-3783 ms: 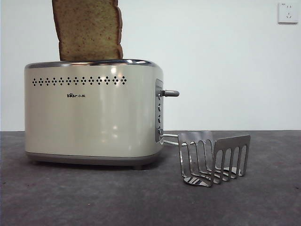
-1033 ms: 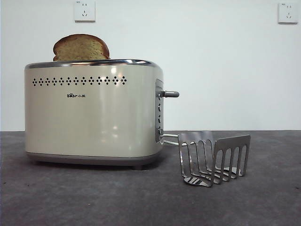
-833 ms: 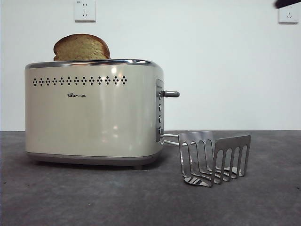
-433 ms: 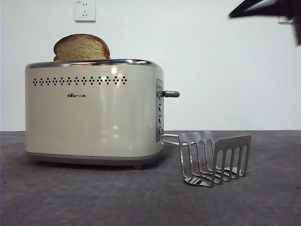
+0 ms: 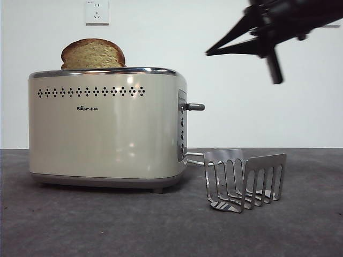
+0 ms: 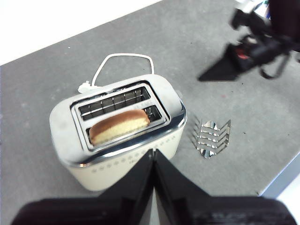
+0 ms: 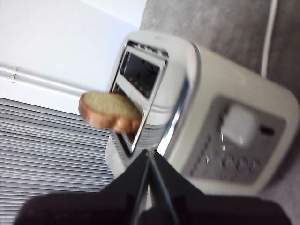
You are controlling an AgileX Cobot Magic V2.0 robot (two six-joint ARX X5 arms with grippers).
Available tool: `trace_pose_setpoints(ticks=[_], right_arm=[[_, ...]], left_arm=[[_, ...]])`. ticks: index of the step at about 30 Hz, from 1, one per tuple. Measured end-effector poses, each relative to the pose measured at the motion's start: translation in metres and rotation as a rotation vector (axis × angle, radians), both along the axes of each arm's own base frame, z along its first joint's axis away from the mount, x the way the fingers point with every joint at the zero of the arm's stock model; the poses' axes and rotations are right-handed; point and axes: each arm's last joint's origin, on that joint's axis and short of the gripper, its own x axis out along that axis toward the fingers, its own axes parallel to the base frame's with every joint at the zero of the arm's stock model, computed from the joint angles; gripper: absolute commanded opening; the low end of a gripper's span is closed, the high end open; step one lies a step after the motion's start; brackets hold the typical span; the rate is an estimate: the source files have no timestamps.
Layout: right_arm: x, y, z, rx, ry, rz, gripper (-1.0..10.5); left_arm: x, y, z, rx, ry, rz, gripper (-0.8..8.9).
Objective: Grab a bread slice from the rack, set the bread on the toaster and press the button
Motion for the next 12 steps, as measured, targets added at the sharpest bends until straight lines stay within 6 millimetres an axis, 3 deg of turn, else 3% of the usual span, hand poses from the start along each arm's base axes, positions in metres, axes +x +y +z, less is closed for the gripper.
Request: trace_pose_setpoints(ticks=[6,12], right_arm=[[0.025,0.012,-0.01,-0.07,0.09,-0.006,-0.1],[0.03,0.012,-0.03,-0.169,0.136,-0.029,-0.1]], left_arm=[[-0.016,0.008,-0.02,0.014,0.026,0.0,-0.08],[-0.025,0.014,-0.04,0.024,0.064,0.019,-0.08]])
